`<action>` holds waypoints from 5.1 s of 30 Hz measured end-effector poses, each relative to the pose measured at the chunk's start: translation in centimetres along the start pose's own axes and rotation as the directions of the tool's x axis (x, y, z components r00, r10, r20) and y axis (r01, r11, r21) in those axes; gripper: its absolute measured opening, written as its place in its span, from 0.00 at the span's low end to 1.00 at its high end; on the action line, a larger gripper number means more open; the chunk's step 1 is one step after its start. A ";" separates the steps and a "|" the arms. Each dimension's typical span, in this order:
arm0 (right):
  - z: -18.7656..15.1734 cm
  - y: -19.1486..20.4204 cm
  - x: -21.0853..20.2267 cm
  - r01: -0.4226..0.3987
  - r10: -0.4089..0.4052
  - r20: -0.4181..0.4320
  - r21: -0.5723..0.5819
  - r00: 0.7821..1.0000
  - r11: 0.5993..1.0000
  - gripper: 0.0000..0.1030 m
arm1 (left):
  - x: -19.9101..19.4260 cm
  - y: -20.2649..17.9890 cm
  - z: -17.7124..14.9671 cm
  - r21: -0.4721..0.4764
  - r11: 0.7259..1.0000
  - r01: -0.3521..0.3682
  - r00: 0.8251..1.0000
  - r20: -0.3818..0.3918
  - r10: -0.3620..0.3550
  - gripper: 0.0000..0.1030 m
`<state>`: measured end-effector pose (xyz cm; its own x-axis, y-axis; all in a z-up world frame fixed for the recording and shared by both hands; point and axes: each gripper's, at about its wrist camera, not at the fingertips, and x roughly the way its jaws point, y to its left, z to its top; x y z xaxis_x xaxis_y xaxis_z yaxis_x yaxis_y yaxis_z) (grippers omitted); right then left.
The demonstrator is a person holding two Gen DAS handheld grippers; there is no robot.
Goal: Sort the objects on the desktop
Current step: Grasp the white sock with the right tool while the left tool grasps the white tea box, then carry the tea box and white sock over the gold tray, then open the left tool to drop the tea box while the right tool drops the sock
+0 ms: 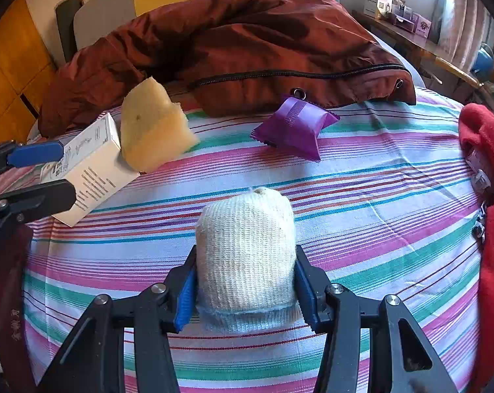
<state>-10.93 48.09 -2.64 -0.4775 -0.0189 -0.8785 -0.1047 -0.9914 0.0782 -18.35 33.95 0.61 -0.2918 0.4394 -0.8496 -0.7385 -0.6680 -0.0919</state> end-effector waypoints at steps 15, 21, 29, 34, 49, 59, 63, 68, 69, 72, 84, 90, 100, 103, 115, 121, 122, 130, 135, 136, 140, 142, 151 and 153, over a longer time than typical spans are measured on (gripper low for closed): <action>-0.5 1.4 -1.0 0.061 -0.059 0.031 -0.068 0.998 0.996 0.49 | 0.8 -2.0 -0.4 0.104 0.972 -0.213 0.976 0.058 0.208 0.24; -0.1 2.6 -1.8 0.156 -0.138 0.113 -0.172 0.984 0.973 0.49 | -0.3 -1.4 -1.4 0.037 0.982 -0.183 0.981 0.071 0.180 0.17; 1.3 2.3 -1.0 0.128 -0.113 0.100 -0.161 0.989 0.979 0.49 | 0.8 -0.6 -0.3 0.018 0.988 -0.154 0.988 0.025 0.153 0.74; 0.7 2.7 -0.7 0.108 -0.097 0.075 -0.151 0.992 0.983 0.49 | 2.5 -1.0 0.1 0.124 0.958 -0.258 0.966 0.002 0.260 0.80; 1.2 2.1 -0.4 0.069 -0.062 0.063 -0.118 0.996 0.991 0.49 | 3.5 -0.3 -0.5 0.131 0.977 -0.165 0.981 -0.080 0.177 0.80; 1.2 2.7 -1.0 0.105 -0.092 0.098 -0.134 0.991 0.985 0.49 | 3.4 -1.5 -2.8 0.031 0.978 -0.206 0.975 -0.078 0.208 0.50; 1.3 3.2 -1.6 0.153 -0.132 0.136 -0.162 0.982 0.975 0.49 | 0.9 -1.7 -4.1 -0.060 0.981 -0.186 0.982 -0.025 0.185 0.50; 1.1 4.3 -2.5 0.205 -0.167 0.185 -0.210 0.969 0.956 0.49 | -3.3 -2.1 -6.3 -0.137 0.980 -0.144 0.987 0.050 0.152 0.50; 1.1 4.5 -2.7 0.213 -0.171 0.195 -0.220 0.966 0.952 0.49 | -4.1 -2.1 -6.4 -0.147 0.981 -0.130 0.988 0.062 0.140 0.50; 0.9 5.3 -3.2 0.238 -0.183 0.223 -0.249 0.957 0.939 0.49 | -6.7 -2.2 -8.2 -0.195 0.977 -0.083 0.989 0.106 0.105 0.50; -0.3 9.0 -6.0 0.268 -0.182 0.256 -0.354 0.949 0.896 0.49 | -16.1 0.3 -17.0 -0.319 0.935 -0.154 0.960 0.177 0.219 0.50; -1.8 12.5 -10.5 0.196 -0.091 0.293 -0.353 0.952 0.915 0.49 | -19.1 3.0 -21.7 -0.394 0.899 -0.190 0.944 0.177 0.277 0.50; -6.4 20.8 -13.9 -0.069 0.158 0.208 -0.380 0.965 0.922 0.49 | -20.5 6.3 -27.7 -0.475 0.854 -0.214 0.945 0.120 0.304 0.50; -7.8 23.7 -13.7 -0.125 0.207 0.171 -0.398 0.963 0.909 0.49 | -20.4 7.1 -29.2 -0.497 0.841 -0.214 0.947 0.104 0.303 0.50; -7.7 31.2 -9.4 -0.325 0.357 0.017 -0.373 0.934 0.869 0.51 | -19.8 11.3 -30.5 -0.570 0.796 -0.206 0.959 0.045 0.281 0.57; -7.5 31.1 -8.8 -0.382 0.404 0.010 -0.305 0.915 0.872 0.59 | -20.9 11.0 -31.4 -0.591 0.790 -0.166 0.960 0.087 0.266 0.60; -7.5 30.8 -9.0 -0.390 0.413 0.015 -0.301 0.910 0.870 0.60 | -21.1 10.9 -31.5 -0.589 0.789 -0.176 0.955 0.091 0.281 0.60; -9.2 31.1 -10.3 -0.316 0.358 0.037 -0.392 0.933 0.864 0.41 | -23.3 9.6 -31.4 -0.565 0.770 -0.297 0.900 0.102 0.423 0.60; -10.2 32.9 -9.0 -0.273 0.306 0.000 -0.451 0.952 0.849 0.39 | -23.7 8.6 -30.8 -0.536 0.785 -0.312 0.898 0.102 0.427 0.60; -10.2 32.9 -8.6 -0.267 0.296 -0.004 -0.445 0.955 0.855 0.39 | -23.7 8.5 -30.7 -0.533 0.782 -0.322 0.896 0.094 0.433 0.60; -9.7 31.3 -9.3 -0.306 0.337 0.013 -0.385 0.941 0.871 0.39 | -24.0 8.0 -30.3 -0.540 0.781 -0.315 0.898 0.097 0.429 0.60; -9.4 30.2 -10.3 -0.319 0.358 0.043 -0.367 0.933 0.874 0.39 | -24.1 7.8 -30.1 -0.546 0.784 -0.294 0.902 0.113 0.417 0.60; -8.0 24.9 -12.2 -0.196 0.249 0.130 -0.324 0.960 0.926 0.42 | -22.6 5.5 -26.9 -0.512 0.837 -0.192 0.940 0.150 0.307 0.65; -7.8 23.5 -12.1 -0.167 0.218 0.140 -0.310 0.966 0.936 0.44 | -22.2 4.7 -26.3 -0.504 0.848 -0.163 0.948 0.158 0.276 0.69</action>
<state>-0.76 23.96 6.16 -0.6058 -0.2164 -0.7656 0.2517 -0.9650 0.0736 0.64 5.29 5.40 -0.5769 0.3269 -0.7485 -0.2722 -0.9410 -0.2012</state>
